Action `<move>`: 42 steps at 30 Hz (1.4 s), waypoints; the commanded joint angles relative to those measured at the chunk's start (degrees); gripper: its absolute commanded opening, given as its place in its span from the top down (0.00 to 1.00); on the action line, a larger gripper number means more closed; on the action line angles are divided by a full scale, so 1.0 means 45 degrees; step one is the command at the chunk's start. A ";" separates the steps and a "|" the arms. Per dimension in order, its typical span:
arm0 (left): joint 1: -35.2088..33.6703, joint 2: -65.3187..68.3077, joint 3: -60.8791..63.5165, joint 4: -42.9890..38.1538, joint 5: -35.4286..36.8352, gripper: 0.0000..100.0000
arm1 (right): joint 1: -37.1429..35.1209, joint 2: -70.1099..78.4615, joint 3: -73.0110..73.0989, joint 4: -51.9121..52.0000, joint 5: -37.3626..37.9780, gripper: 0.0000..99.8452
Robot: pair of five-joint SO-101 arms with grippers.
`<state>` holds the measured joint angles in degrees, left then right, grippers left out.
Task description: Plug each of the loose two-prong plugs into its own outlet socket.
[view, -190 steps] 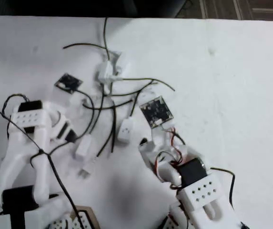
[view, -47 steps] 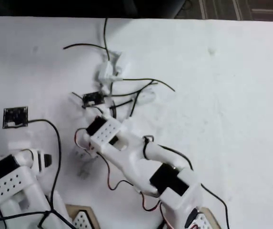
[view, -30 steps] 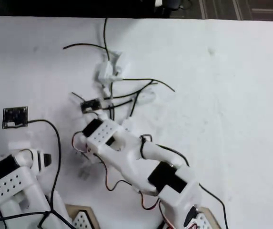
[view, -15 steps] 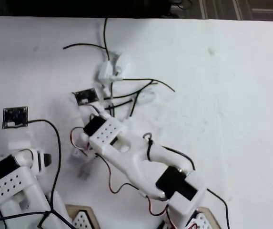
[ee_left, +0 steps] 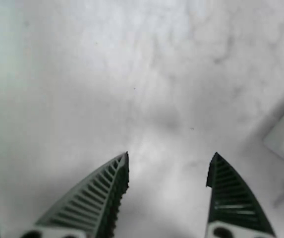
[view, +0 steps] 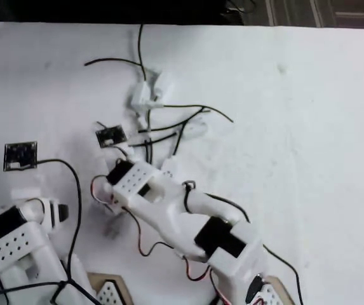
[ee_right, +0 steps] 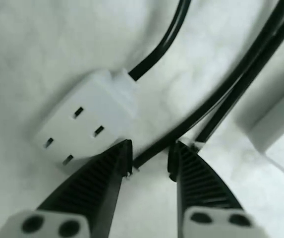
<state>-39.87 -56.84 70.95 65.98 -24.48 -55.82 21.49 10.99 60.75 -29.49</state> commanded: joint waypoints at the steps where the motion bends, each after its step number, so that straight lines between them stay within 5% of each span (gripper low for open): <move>1: -0.0088 -0.0244 -0.0059 -0.0195 0.0039 0.74 | 0.0225 0.0400 0.0000 0.0205 0.0020 0.89; 5: -0.0322 -0.0244 -0.0059 -0.0215 0.0020 0.74 | 0.0674 0.0420 0.0020 0.0850 0.0137 0.99; 16: -0.0498 -0.0244 -0.0059 -0.0234 0.0020 0.74 | 0.1885 -0.0635 0.0059 0.3272 0.1543 0.98; 33: -0.0479 -0.0244 -0.0039 -0.0234 0.0020 0.74 | 0.3917 -0.6906 0.0371 0.5968 0.4200 0.98; 38: -0.0459 -0.0244 -0.0039 -0.0234 0.0039 0.74 | 0.3253 -0.6906 0.1524 0.5890 0.4239 0.97; 42: -0.0459 -0.0244 -0.0039 -0.0234 0.0039 0.74 | 0.1944 -0.6847 0.2129 0.5929 0.2559 0.84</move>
<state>-41.54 -56.84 70.95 65.80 -24.48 -43.34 -6.90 20.13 86.95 -12.97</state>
